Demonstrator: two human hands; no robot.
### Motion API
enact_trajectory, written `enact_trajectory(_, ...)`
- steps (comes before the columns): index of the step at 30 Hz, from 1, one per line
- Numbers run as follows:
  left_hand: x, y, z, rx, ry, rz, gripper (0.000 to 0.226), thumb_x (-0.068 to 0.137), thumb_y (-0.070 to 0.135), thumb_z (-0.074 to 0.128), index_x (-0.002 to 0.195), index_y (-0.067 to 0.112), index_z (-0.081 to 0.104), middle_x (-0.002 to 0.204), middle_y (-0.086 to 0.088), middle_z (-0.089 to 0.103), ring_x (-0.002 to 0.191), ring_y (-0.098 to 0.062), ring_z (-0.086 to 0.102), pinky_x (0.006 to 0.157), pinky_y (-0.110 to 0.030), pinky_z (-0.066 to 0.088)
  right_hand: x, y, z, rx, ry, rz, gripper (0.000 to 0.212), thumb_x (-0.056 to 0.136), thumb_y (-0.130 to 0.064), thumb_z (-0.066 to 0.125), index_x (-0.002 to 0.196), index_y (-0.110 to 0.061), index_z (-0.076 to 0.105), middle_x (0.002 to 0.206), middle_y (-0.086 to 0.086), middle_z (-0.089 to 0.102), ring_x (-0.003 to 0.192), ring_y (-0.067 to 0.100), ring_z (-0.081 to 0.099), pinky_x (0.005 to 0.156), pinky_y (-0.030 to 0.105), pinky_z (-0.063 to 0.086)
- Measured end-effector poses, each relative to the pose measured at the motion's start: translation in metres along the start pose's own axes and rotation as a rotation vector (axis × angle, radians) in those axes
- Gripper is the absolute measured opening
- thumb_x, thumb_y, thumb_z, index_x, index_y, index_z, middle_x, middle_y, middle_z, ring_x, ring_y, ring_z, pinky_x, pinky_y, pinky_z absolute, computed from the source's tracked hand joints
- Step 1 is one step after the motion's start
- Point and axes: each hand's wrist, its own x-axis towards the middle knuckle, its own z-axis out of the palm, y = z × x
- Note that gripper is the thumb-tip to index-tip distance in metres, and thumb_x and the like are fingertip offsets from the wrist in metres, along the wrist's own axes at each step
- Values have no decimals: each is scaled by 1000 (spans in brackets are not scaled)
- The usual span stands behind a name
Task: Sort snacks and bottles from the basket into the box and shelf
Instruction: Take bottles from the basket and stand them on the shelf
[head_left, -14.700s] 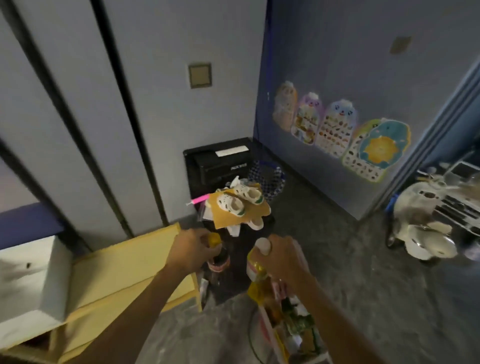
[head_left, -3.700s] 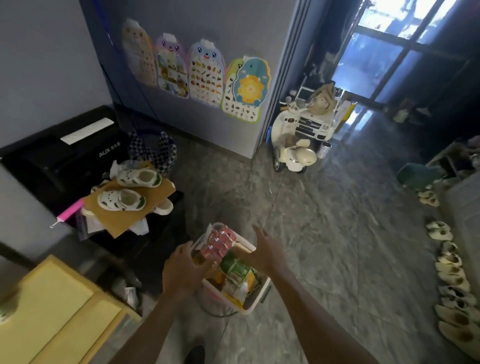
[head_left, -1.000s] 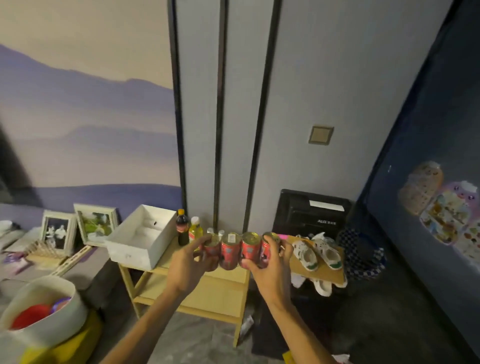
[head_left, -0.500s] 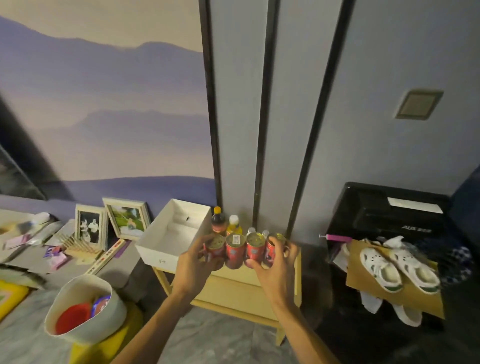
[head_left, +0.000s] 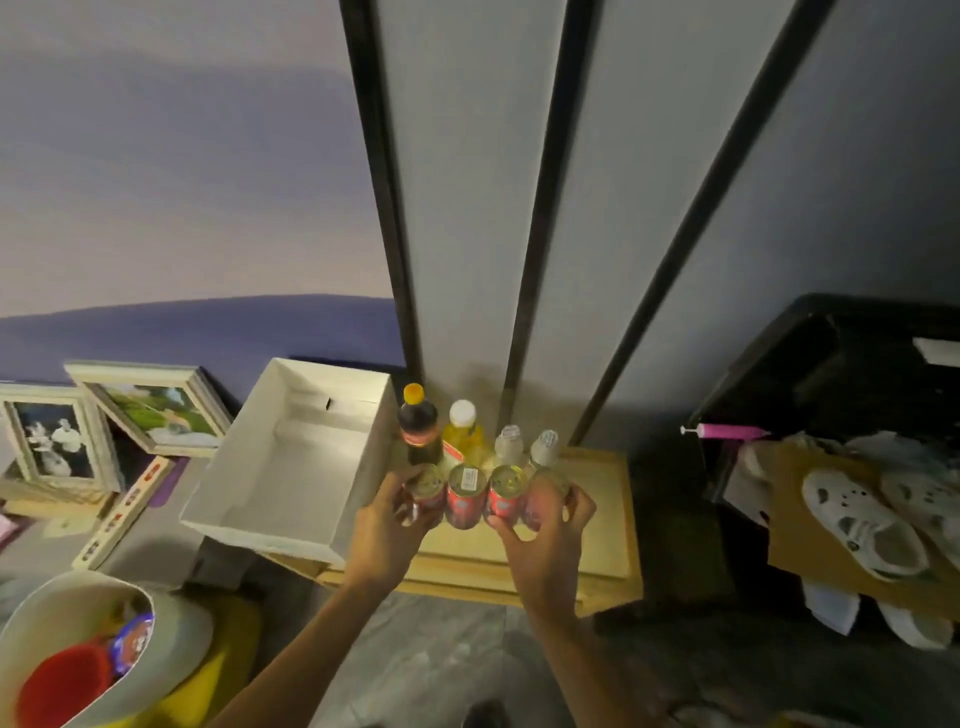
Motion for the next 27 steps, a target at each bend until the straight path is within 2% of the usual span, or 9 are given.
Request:
enact_trajectory(3, 27, -41, 14, -28, -12, -5, 62, 81, 9, 92, 131, 32, 64, 104, 11, 79, 97, -21, 76, 88, -44, 65, 1, 27, 38, -46, 39, 29, 79, 76, -37, 97, 141, -20, 55, 151, 4, 36, 120, 22, 63, 85, 41, 66)
enact_trajectory(8, 60, -99, 32, -14, -7, 2, 59, 83, 15, 91, 132, 32, 63, 106, 17, 78, 100, -8, 76, 90, -39, 64, 10, 70, 90, -94, 53, 45, 85, 75, -34, 98, 144, -24, 50, 153, 8, 33, 127, 29, 59, 93, 47, 64)
enact_trajectory(13, 85, -136, 39, -68, -50, -12, 56, 85, 6, 87, 129, 31, 63, 113, 21, 76, 110, -6, 73, 96, -33, 61, 14, 93, 122, -94, 64, 28, 84, 74, -31, 99, 142, -20, 51, 152, 13, 33, 132, 31, 52, 102, 45, 59)
enact_trajectory(16, 89, -153, 45, -100, -81, -62, 56, 87, -7, 81, 120, 33, 62, 115, 16, 76, 116, -18, 72, 102, -36, 59, 9, 106, 131, -127, 59, 45, 80, 76, -32, 98, 140, -15, 52, 148, 14, 33, 124, 26, 50, 102, 38, 54)
enact_trajectory(18, 88, -159, 48, -96, -74, -31, 54, 88, -8, 79, 120, 32, 61, 117, 10, 75, 118, -23, 70, 105, -41, 57, 5, 109, 132, -146, 73, 49, 77, 77, -35, 97, 137, -13, 54, 145, 16, 36, 120, 25, 50, 98, 36, 51)
enact_trajectory(22, 89, -161, 47, -108, -94, -21, 53, 89, -11, 76, 123, 25, 59, 120, 9, 73, 120, -14, 69, 107, -41, 56, 4, 113, 133, -162, 56, 54, 77, 79, -41, 94, 138, -16, 52, 149, 14, 33, 119, 36, 60, 95, 40, 58)
enact_trajectory(25, 87, -163, 45, -118, -130, -53, 55, 90, -13, 74, 126, 26, 60, 126, 2, 73, 125, -23, 68, 109, -50, 55, 3, 113, 131, -158, 24, 56, 77, 80, -41, 93, 139, -20, 49, 151, 12, 31, 116, 35, 63, 93, 41, 61)
enact_trajectory(27, 88, -158, 43, -102, -135, -69, 56, 90, -14, 72, 126, 27, 61, 126, -1, 72, 125, -25, 67, 108, -50, 56, 5, 112, 128, -183, -13, 65, 78, 80, -41, 92, 141, -22, 47, 153, 10, 29, 119, 35, 63, 92, 43, 63)
